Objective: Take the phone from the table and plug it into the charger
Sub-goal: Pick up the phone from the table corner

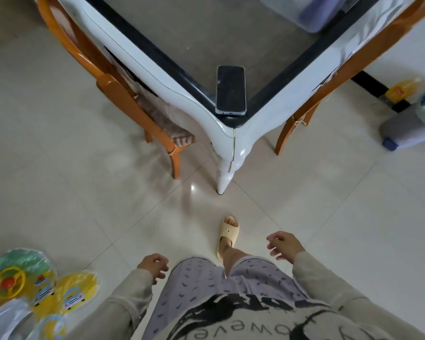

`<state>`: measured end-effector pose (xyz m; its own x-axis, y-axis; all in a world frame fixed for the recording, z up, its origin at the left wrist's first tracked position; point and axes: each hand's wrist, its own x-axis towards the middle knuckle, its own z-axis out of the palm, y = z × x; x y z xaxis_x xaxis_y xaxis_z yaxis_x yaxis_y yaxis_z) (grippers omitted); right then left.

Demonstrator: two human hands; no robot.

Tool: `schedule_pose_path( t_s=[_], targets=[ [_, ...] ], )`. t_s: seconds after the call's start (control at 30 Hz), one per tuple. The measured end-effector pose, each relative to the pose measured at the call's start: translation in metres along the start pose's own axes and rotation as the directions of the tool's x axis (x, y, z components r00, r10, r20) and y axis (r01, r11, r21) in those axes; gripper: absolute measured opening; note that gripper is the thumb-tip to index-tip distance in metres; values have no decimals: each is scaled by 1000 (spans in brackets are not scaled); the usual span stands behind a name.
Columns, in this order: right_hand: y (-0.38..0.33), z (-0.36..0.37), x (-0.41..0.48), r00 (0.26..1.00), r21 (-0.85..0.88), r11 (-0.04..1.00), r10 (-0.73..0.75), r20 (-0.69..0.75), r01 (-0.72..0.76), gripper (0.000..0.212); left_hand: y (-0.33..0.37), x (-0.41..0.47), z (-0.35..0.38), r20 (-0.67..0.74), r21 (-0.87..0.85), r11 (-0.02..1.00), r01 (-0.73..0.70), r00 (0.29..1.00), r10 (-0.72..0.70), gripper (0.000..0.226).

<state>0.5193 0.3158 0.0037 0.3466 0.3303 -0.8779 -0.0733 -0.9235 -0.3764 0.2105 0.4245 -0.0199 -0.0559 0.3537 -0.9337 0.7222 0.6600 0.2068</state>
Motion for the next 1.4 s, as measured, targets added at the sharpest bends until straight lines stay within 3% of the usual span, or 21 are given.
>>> schedule_pose_path(
  t_s=[0.4,0.6,0.7,0.8,0.93,1.03,1.13,1.27,1.4],
  targets=[
    [-56,-16,24,998,37,999,32,57,-34,18,72,7,-6,6,-2,999,33,999,-33,20],
    [-50,-16,29,994,59,992,110,-5,-110,20,164,-11,-15,-15,-55,979,-196,981,195,26],
    [-45,-17,35,989,-3,990,144,-18,-144,26,224,-24,-11,-62,-76,909,-410,912,406,19],
    [-48,-23,40,986,-89,982,169,-6,-169,20,284,-33,-8,-186,-68,787,-613,783,594,22],
    [-58,-33,42,985,-110,979,170,-17,-171,18,354,-40,-5,-308,11,718,-696,681,664,23],
    [-61,-43,42,985,-29,985,170,-35,-171,25,390,-33,0,-373,291,762,-579,665,647,35],
    [-61,-55,40,983,14,984,177,-50,-176,25,410,-26,5,-369,479,784,-396,719,589,55],
    [-58,-72,39,981,15,983,184,-59,-183,18,426,-21,9,-351,505,796,-333,764,542,75],
    [-57,-84,40,981,4,982,187,-45,-187,14,436,-21,6,-350,237,917,-321,852,389,73]
  ],
)
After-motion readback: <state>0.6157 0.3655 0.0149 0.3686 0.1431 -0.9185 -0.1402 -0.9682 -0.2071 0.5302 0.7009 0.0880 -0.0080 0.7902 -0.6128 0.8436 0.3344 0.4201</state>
